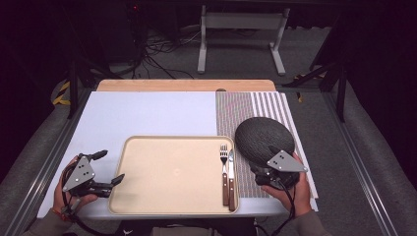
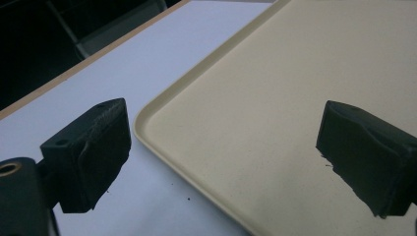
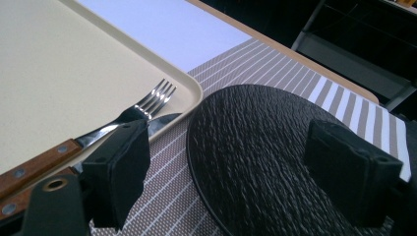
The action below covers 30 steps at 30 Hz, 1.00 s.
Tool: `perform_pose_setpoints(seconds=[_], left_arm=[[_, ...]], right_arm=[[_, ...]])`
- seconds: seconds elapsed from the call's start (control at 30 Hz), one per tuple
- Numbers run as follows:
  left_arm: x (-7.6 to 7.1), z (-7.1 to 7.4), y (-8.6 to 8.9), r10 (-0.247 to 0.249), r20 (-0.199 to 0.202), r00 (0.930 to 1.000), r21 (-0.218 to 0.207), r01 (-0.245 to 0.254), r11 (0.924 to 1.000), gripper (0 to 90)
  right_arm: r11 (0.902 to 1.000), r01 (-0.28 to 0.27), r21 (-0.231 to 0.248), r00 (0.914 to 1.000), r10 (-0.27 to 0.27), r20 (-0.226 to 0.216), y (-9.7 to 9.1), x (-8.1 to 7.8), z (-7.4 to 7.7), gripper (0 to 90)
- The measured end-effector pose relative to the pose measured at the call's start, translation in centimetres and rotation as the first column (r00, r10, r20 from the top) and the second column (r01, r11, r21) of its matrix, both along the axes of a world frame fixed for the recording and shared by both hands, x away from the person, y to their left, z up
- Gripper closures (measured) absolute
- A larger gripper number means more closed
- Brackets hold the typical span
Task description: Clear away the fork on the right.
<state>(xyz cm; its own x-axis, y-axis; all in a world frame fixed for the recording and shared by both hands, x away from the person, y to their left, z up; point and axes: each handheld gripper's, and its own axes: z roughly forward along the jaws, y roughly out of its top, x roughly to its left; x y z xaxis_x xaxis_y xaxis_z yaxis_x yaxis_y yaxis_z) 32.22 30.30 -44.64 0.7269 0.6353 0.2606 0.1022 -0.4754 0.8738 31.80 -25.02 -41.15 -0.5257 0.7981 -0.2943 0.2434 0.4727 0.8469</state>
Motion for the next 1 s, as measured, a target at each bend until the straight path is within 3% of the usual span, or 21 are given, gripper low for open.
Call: perform_pose_setpoints(seconds=[0.3,0.47,1.0], left_arm=[[0.0,0.0,0.1,0.000,0.003,1.0000,-0.003,0.000,1.0000,6.9],[0.0,0.0,0.3,0.003,-0.001,1.0000,-0.009,-0.003,1.0000,6.9],[-0.1,-0.1,0.6,0.011,-0.008,0.9999,-0.009,-0.011,0.9999,6.9]], right_arm=[[0.9998,0.018,0.006,0.9998,-0.018,-0.007,-1.2,-0.4,-0.4,18.4],[0.9993,0.033,-0.016,0.9994,-0.033,-0.006,-1.8,-0.6,-0.6,18.6],[0.9961,0.088,0.007,0.9953,-0.088,-0.042,-4.6,-0.9,-1.8,20.0]])
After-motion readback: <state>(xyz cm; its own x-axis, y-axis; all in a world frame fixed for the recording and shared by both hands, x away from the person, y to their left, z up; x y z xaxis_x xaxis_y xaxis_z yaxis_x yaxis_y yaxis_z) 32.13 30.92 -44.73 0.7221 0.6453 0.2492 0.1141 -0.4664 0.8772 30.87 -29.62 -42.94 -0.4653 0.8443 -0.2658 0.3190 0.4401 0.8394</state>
